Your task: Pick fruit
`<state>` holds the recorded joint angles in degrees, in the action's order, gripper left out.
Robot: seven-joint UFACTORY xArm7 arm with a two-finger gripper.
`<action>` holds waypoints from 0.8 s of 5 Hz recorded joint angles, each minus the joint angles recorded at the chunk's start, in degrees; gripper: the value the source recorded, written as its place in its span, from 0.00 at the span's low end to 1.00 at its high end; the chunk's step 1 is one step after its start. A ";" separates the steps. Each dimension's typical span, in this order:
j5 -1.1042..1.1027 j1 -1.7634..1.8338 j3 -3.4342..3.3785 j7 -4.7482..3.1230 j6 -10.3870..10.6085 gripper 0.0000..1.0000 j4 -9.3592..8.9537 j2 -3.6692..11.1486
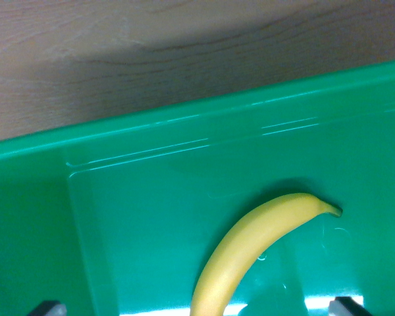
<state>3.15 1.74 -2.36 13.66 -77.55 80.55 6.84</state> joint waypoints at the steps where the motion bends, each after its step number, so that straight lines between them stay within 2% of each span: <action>1: -0.24 -0.23 -0.17 1.84 2.50 0.00 -1.85 0.96; 2: -0.24 -0.23 -0.17 1.84 2.50 0.00 -1.85 0.96; 3: -0.48 -0.46 -0.34 3.73 5.06 0.00 -3.75 1.93; 4: -0.48 -0.46 -0.34 3.73 5.06 0.00 -3.75 1.93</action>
<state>2.67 1.29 -2.70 17.39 -72.49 76.81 8.77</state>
